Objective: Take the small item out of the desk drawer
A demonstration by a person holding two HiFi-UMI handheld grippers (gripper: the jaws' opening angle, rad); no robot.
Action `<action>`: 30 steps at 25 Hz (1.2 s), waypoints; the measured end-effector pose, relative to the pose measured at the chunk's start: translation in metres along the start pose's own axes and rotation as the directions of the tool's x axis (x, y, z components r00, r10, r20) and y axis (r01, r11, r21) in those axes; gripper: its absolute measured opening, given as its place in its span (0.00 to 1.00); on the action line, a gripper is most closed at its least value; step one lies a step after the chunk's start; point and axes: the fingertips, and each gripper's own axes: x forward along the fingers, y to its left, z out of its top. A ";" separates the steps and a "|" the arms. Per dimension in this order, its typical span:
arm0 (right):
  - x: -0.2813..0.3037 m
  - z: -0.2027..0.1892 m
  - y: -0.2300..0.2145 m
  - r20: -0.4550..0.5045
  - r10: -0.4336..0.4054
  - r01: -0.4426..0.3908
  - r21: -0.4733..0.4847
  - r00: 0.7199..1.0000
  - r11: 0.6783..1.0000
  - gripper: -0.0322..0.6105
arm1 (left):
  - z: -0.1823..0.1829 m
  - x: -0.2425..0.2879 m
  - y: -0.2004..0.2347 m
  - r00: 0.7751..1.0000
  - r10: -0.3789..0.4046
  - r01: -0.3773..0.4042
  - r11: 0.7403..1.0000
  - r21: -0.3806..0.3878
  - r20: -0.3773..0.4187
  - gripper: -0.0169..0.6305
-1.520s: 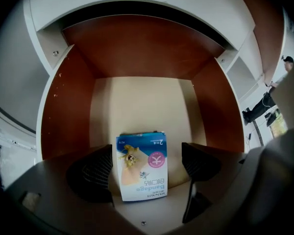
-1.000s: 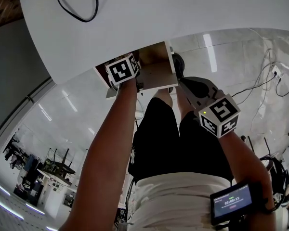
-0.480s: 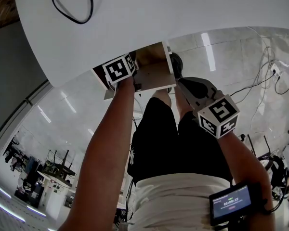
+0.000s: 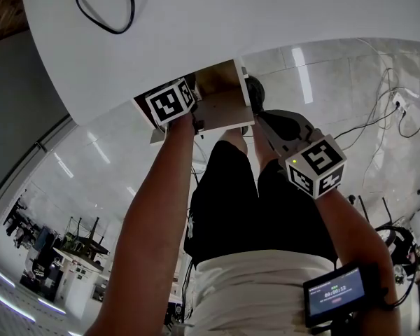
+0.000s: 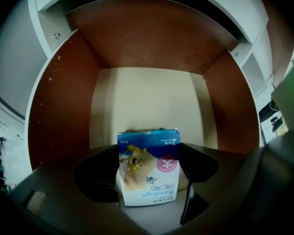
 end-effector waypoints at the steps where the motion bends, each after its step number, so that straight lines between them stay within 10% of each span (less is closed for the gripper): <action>1: 0.000 0.000 0.001 0.000 0.002 -0.002 -0.001 1.000 1.000 0.06 | -0.001 -0.002 -0.001 1.000 -0.006 0.006 1.000 0.000 0.004 0.61; 30: 0.020 -0.013 0.043 0.002 -0.015 0.015 -0.065 1.000 0.998 0.06 | 0.000 -0.098 0.003 0.958 -0.206 0.217 0.975 -0.036 0.198 0.61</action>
